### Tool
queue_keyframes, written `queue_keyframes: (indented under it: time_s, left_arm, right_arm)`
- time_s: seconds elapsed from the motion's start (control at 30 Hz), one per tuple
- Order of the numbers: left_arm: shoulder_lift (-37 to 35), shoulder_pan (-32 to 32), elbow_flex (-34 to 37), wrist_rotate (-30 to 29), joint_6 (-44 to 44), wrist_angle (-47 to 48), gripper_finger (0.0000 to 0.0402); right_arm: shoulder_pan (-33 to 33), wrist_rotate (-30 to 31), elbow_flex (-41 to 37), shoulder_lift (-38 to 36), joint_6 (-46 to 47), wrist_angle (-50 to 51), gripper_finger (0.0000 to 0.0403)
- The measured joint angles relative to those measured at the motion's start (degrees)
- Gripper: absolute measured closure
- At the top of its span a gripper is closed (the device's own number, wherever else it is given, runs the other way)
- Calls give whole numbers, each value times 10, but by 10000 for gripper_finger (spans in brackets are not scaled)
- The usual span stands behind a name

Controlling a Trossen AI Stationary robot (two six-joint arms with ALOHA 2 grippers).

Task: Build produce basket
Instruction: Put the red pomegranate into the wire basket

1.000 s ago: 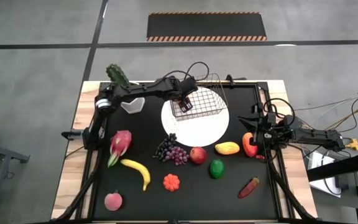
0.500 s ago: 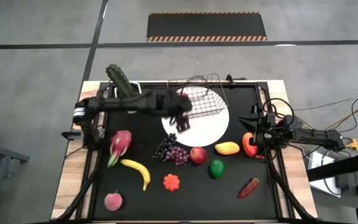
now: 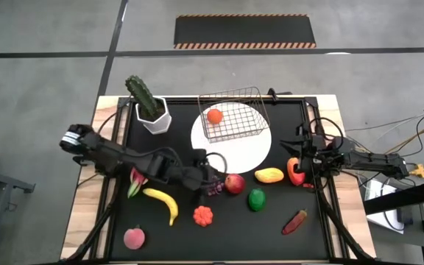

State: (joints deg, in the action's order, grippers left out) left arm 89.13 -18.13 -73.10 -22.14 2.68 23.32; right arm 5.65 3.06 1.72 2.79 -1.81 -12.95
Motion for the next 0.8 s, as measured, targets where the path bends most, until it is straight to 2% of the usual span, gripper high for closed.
queue_keyframes:
  time_s: [0.23,0.5,0.67,0.8]
  left_arm:
    - [-85,-14,126,-26,-1,-118,162]
    - [-159,-12,271,-57,-41,-292,162]
    - [-173,1,335,-99,-87,-393,162]
    - [-177,11,361,-101,-119,-441,162]
  right_arm:
    - [0,0,0,0,-3,25,376]
    - [-1,-1,0,3,62,-44,370]
    - [-1,1,0,10,85,-71,331]
    - [-1,0,0,34,112,-121,287]
